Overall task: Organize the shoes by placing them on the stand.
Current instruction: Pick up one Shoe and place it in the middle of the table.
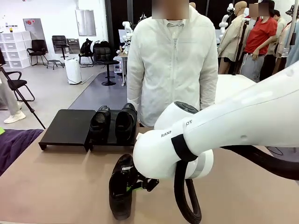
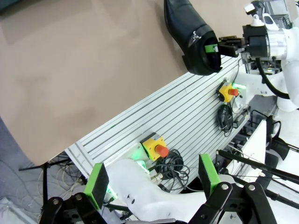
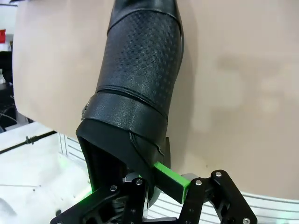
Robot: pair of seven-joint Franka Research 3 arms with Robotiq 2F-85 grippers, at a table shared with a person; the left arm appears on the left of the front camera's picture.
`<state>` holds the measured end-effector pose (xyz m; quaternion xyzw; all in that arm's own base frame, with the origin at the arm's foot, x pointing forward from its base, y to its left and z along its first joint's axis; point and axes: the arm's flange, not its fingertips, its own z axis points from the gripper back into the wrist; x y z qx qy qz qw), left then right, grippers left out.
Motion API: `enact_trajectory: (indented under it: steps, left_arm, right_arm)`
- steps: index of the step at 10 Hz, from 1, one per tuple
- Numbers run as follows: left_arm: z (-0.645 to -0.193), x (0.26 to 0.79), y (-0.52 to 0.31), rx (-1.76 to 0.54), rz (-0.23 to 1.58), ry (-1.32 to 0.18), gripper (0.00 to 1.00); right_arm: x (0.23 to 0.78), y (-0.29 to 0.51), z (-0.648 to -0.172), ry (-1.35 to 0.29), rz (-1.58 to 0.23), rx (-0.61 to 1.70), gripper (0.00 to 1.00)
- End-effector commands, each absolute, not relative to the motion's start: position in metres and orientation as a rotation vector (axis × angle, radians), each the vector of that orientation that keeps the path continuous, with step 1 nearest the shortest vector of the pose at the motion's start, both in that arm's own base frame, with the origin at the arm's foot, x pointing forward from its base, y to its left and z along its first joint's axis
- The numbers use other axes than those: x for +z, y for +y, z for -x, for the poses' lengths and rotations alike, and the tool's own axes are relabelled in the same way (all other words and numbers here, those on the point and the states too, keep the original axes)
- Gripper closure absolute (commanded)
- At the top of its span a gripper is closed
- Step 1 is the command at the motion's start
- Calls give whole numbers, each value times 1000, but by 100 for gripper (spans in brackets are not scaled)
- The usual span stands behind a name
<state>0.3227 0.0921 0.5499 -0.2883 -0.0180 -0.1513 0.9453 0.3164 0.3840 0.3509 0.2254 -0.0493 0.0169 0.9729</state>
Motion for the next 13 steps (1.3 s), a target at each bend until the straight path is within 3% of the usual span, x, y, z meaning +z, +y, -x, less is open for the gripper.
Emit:
enact_trajectory:
  steps: [1, 3, 4, 5, 6, 9, 11, 13]
  left_arm:
    - [-321, 551, 93, -325, 602, -45, 0]
    - [-321, 551, 93, -325, 602, -45, 0]
    - [-321, 551, 93, -325, 602, -45, 0]
    - [-321, 551, 93, -325, 602, -45, 0]
    - [-321, 551, 93, -325, 602, -45, 0]
    - [-321, 551, 93, -325, 602, -45, 0]
    - [-321, 551, 93, -325, 602, -45, 0]
    - [-321, 551, 93, -325, 602, -45, 0]
  right_arm:
    - [350, 397, -320, -120, -439, -18, 100]
    - [346, 395, -323, -97, -432, -40, 100]
    - [344, 393, -326, -94, -432, -49, 91]
    - [345, 390, -327, -91, -443, -65, 32]
    - [348, 387, -328, -98, -447, -66, 0]
    - [370, 364, -327, -65, -489, -48, 0]
    - [412, 320, -323, -51, -506, -40, 0]
    - [455, 257, -317, 68, -486, 55, 0]
